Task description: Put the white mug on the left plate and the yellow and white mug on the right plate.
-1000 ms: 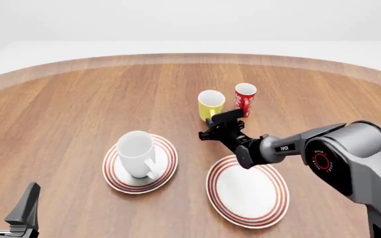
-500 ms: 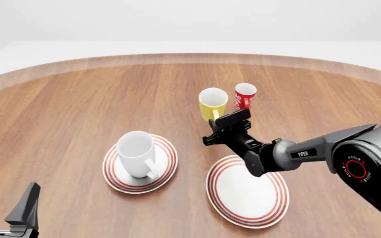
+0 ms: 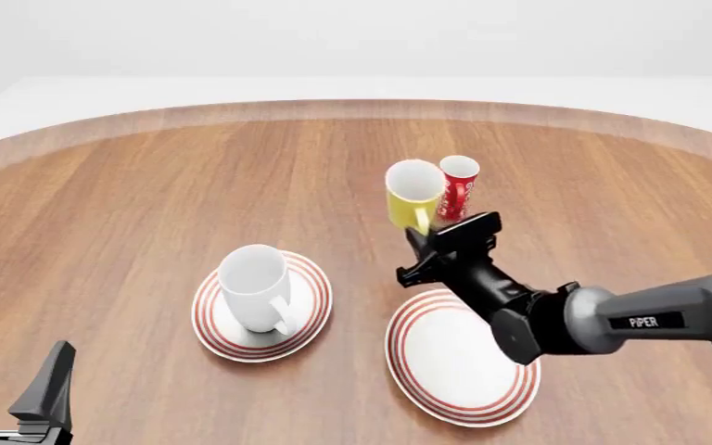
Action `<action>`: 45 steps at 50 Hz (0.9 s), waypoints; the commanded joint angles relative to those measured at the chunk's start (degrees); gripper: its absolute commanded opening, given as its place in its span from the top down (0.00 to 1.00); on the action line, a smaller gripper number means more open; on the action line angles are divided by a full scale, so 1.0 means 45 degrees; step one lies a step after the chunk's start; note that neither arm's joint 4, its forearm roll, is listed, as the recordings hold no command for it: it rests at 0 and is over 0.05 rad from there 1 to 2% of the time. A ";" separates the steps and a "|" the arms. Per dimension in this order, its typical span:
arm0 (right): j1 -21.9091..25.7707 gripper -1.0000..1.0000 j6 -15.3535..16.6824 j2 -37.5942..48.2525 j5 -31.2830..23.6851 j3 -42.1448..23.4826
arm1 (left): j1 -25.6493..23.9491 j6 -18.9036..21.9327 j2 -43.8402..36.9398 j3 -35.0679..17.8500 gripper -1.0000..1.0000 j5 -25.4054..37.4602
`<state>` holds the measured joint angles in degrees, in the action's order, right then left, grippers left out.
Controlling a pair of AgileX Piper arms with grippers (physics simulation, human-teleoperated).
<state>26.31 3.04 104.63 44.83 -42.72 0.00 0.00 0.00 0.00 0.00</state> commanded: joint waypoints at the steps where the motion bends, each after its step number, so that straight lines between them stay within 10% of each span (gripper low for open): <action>1: 0.0326 1.00 -0.0260 -0.1639 0.0640 0.1631 | 0.0000 0.0000 0.0000 0.0000 0.00 0.0000; 45: 0.0175 1.00 0.0276 -0.6697 0.0078 0.6185 | 0.0000 0.0000 0.0000 0.0000 0.00 0.0000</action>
<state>26.98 4.13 79.75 46.60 -18.68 0.00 0.00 0.00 0.00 0.00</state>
